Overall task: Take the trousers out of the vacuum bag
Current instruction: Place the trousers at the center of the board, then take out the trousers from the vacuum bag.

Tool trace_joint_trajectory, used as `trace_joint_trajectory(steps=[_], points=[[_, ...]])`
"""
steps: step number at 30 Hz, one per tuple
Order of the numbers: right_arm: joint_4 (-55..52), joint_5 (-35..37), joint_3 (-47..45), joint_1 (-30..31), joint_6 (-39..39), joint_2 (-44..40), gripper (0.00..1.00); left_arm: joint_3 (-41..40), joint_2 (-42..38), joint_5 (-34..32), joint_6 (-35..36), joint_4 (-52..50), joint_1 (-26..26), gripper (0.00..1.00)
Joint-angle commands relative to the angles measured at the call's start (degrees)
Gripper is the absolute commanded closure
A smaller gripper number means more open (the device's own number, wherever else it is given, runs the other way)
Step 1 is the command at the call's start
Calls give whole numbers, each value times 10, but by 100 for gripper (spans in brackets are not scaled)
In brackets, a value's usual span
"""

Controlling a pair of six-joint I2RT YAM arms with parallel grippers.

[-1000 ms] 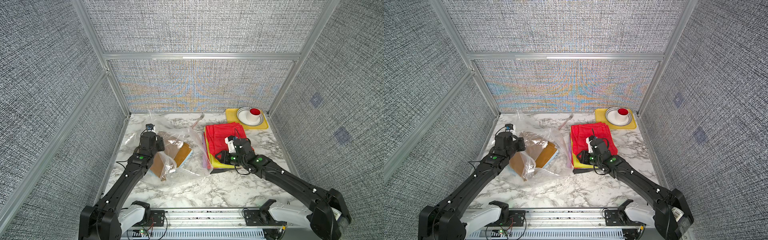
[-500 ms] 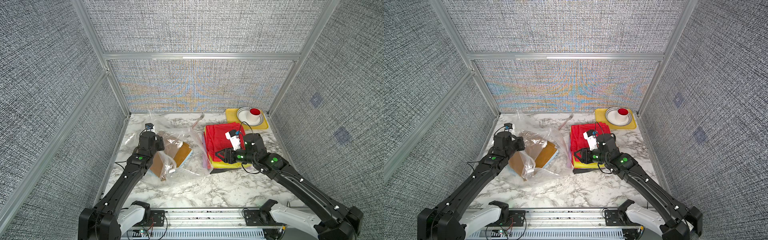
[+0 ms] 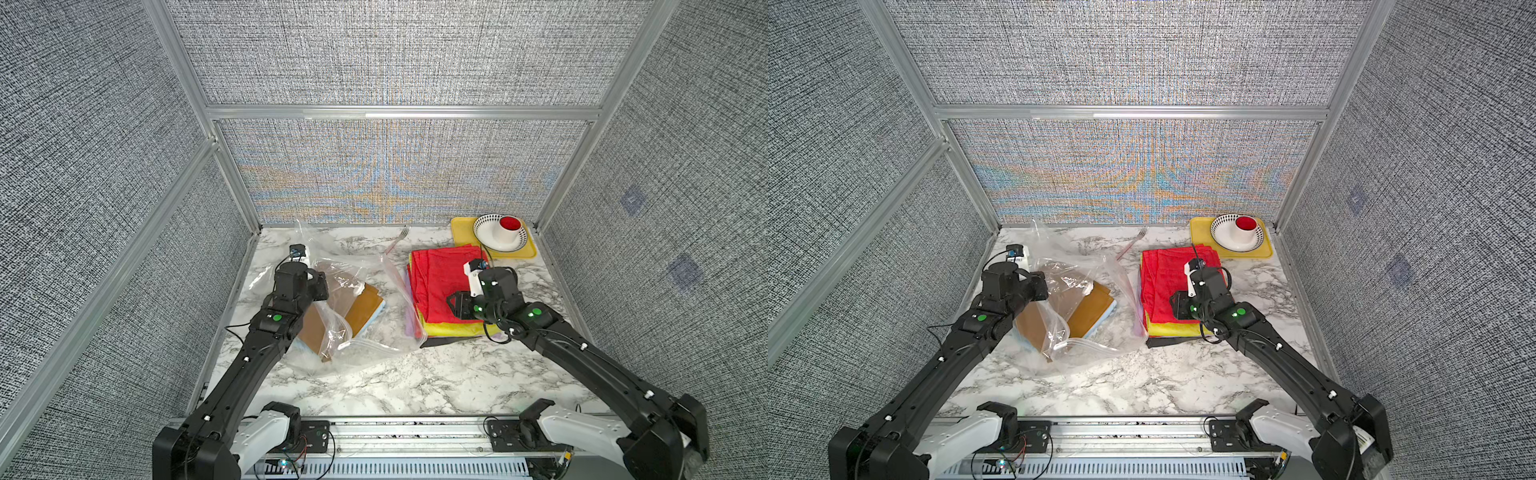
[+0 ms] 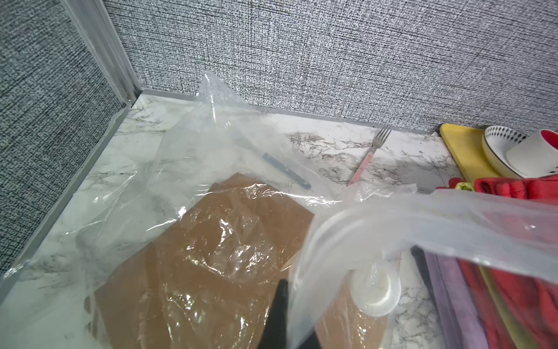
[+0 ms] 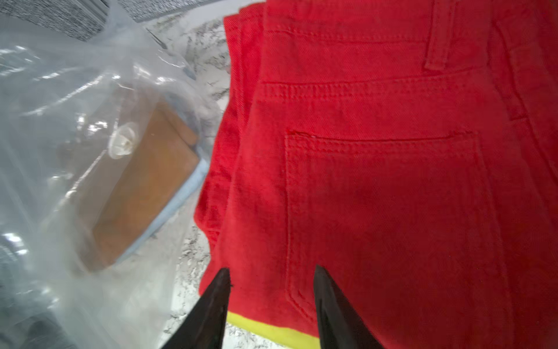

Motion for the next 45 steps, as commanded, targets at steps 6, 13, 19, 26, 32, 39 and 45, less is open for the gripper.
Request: trace_joint_trajectory(steps=[6,13,19,26,32,39,45], points=[[10,10,-29,1,10,24,52,48,31,104,45,-23,0,100],[18,-3,-66,1,16,26,52,96,48,157,62,-43,-2,100],[-4,-11,-25,21,12,5,52,128,52,199,80,-69,-6,100],[-1,-1,65,84,24,-61,50,131,55,208,94,-79,-13,100],[45,-29,97,165,12,-15,48,147,70,215,94,-84,-18,100],[147,-56,109,259,21,108,46,199,84,214,109,-117,-23,100],[229,-69,95,265,71,206,48,203,60,226,117,-121,-29,100]])
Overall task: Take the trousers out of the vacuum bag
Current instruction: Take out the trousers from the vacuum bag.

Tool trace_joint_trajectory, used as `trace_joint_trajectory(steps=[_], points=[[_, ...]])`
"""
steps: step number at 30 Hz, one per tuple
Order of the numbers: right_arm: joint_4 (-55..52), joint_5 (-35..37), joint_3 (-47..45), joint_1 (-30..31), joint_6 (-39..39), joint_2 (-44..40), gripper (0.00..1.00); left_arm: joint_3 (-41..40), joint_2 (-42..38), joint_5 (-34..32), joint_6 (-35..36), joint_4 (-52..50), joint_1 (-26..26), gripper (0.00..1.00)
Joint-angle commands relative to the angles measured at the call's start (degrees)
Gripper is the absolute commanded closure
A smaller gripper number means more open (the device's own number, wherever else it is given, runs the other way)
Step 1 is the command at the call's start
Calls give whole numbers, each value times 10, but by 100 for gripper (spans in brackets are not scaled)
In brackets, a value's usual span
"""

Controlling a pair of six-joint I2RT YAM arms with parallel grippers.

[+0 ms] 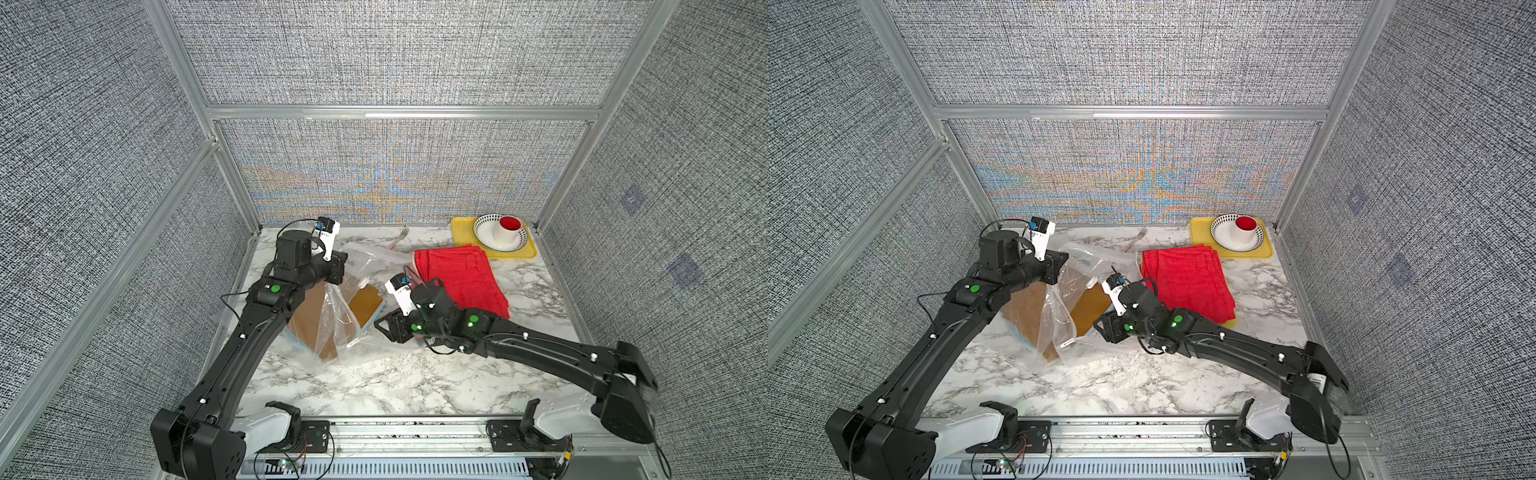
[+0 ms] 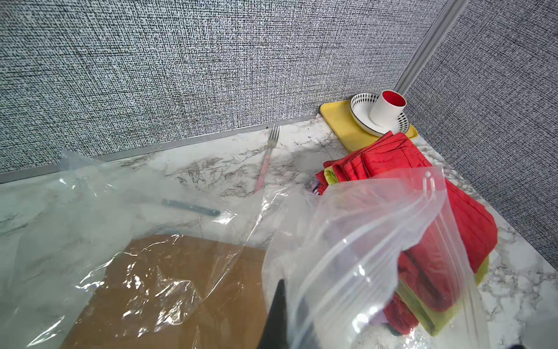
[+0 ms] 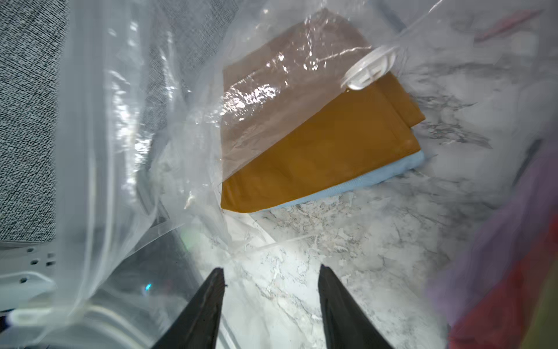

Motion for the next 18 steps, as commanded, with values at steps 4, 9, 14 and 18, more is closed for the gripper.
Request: trace_joint_trajectory(steps=[4,9,14,18], points=[[90,3,21,5,43,101,51,-18,-24,6,17,13,-3,100],[100,30,80,12,59,185,51,-33,-21,6,5,33,-5,100],[101,36,118,21,68,246,51,-29,-1,-10,-17,45,-6,100],[110,36,116,24,90,268,51,-29,6,4,-20,51,-7,100]])
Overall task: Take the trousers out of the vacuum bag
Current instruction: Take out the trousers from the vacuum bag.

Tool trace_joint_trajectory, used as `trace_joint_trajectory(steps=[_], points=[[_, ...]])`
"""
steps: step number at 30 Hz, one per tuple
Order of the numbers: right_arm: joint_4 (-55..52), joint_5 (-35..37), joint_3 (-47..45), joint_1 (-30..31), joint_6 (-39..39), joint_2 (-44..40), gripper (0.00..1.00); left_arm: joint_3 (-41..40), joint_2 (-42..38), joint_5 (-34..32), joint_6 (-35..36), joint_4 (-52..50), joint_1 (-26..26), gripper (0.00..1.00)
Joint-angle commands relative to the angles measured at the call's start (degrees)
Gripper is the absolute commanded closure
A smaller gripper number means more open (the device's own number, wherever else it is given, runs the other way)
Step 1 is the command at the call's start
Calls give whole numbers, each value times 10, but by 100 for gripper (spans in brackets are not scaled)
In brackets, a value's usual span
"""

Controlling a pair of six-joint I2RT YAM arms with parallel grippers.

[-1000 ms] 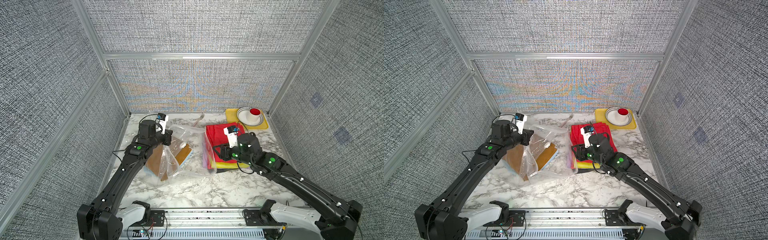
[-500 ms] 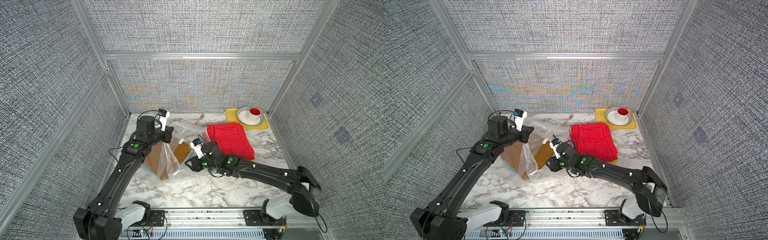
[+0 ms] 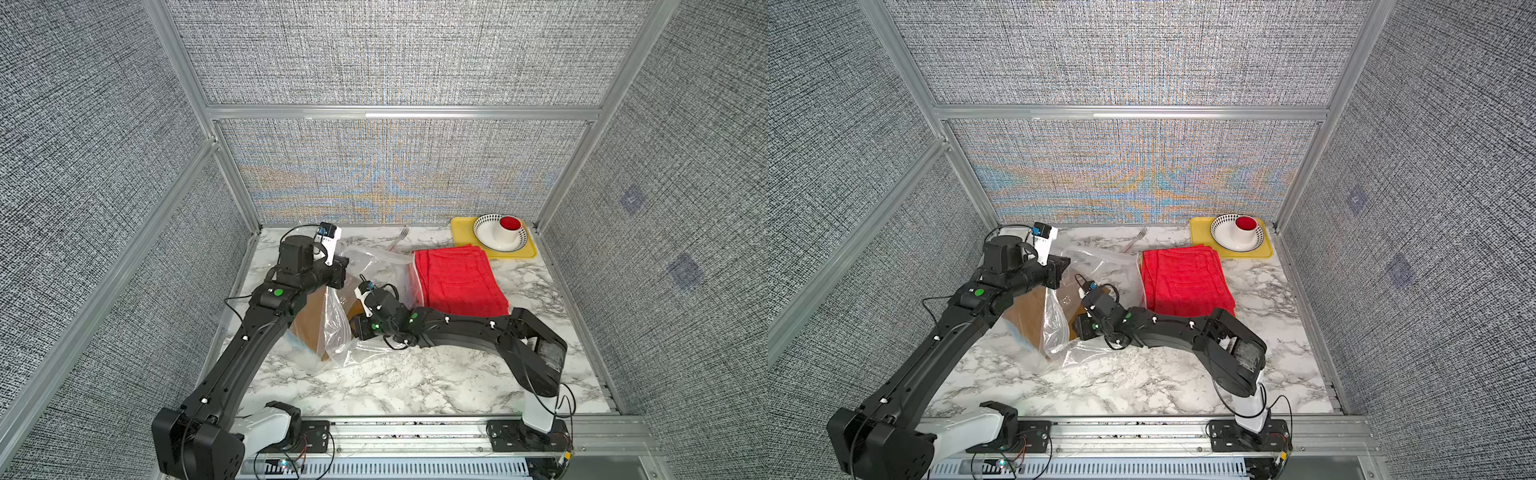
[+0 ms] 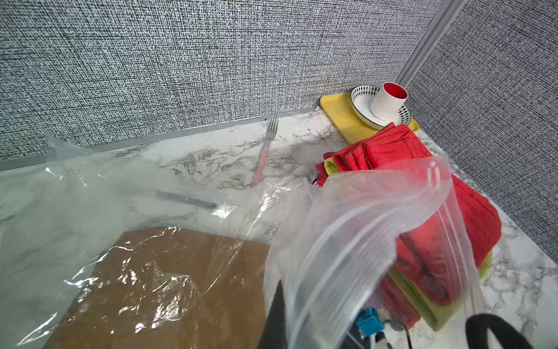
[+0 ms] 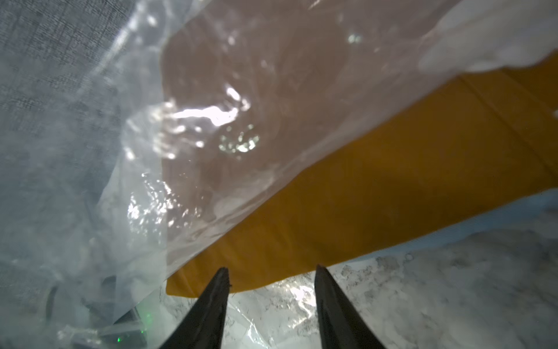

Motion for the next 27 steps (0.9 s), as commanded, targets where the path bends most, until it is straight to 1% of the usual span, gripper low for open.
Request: trace_joint_trajectory(steps=[1,4,7,15,19,27], points=[[21,11,-3,1,26,10,51,3,0,10,-8,25,-2,100],[8,26,-2,-3,41,20,50,-2,-5,12,-6,26,-4,100],[7,22,-10,-15,54,20,50,-8,-14,12,-7,25,-4,100],[-10,21,-4,-41,49,17,46,-54,-61,39,-22,14,-8,100],[-8,7,1,-47,51,27,44,-79,-86,31,-23,12,-9,100],[0,-19,15,-47,64,58,44,-68,-80,24,-13,4,-9,100]])
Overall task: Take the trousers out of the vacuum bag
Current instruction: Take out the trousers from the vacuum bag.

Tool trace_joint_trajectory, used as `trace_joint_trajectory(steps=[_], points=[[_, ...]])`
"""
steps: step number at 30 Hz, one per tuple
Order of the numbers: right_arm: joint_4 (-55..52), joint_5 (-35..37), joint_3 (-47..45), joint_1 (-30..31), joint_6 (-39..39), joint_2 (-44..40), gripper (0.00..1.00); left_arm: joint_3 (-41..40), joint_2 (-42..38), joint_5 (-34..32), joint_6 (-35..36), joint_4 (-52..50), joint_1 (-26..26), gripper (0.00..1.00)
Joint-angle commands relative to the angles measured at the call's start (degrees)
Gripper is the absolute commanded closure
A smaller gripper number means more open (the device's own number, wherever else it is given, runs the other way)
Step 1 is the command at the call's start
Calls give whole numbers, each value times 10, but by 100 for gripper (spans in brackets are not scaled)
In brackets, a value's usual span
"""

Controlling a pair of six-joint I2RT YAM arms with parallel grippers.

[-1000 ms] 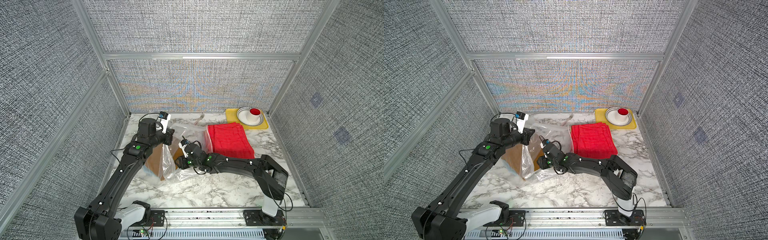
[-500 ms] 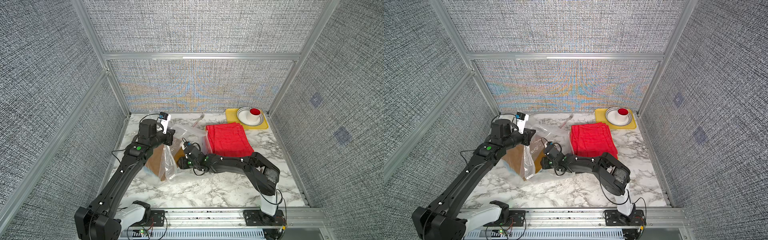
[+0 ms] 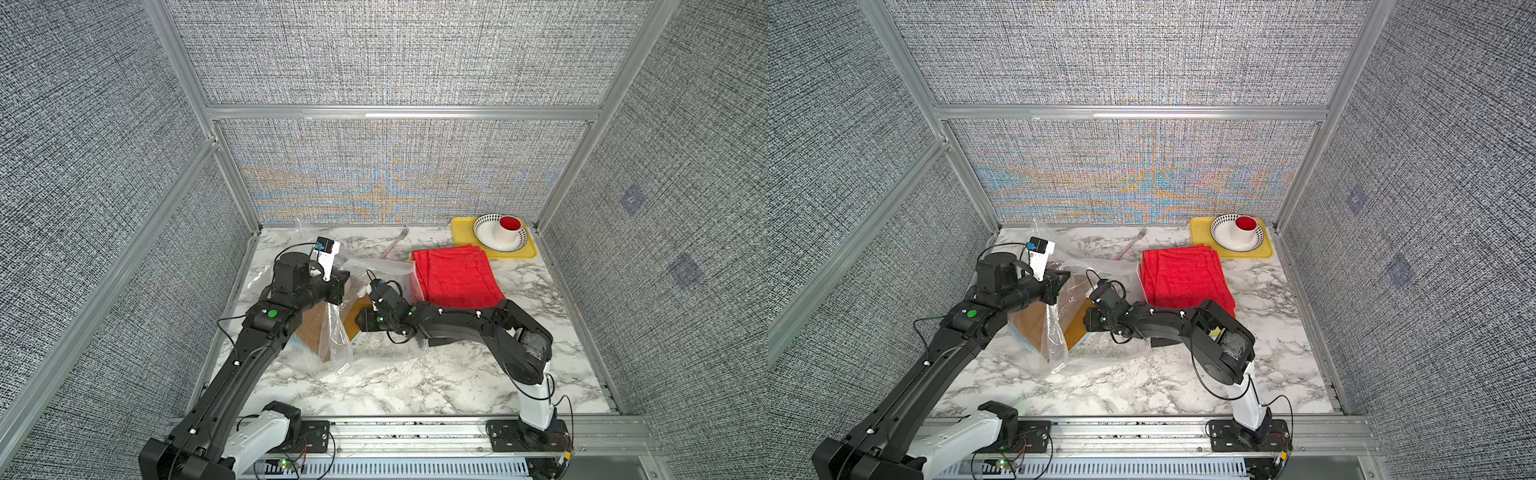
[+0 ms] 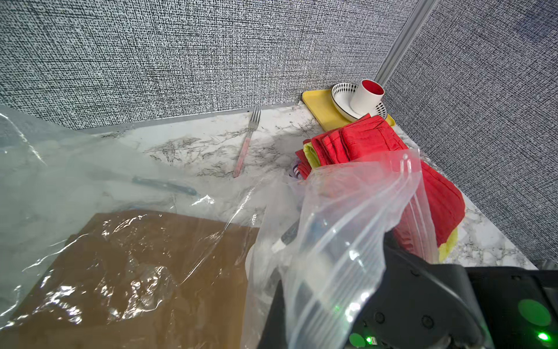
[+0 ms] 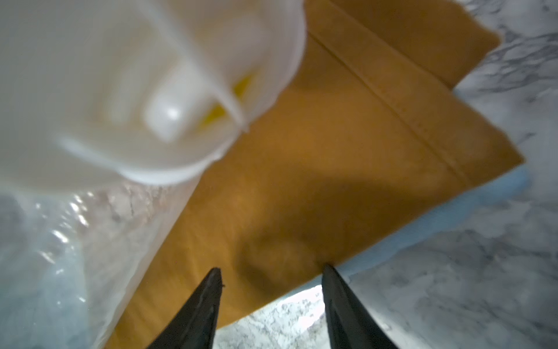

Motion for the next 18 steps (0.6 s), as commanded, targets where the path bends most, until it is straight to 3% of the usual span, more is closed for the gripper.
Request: trace_joint_trajectory(steps=[1,10,13,18], points=[[4,-17,5,1,7,5,44,9,5,0,8,-2,-1,100],[16,-30,21,-1,4,23,47,11,13,-4,10,-2,0,100],[17,-40,30,-3,5,31,56,11,11,-6,11,-3,-1,100],[17,-45,34,-3,0,26,79,8,7,-15,15,-5,-1,100]])
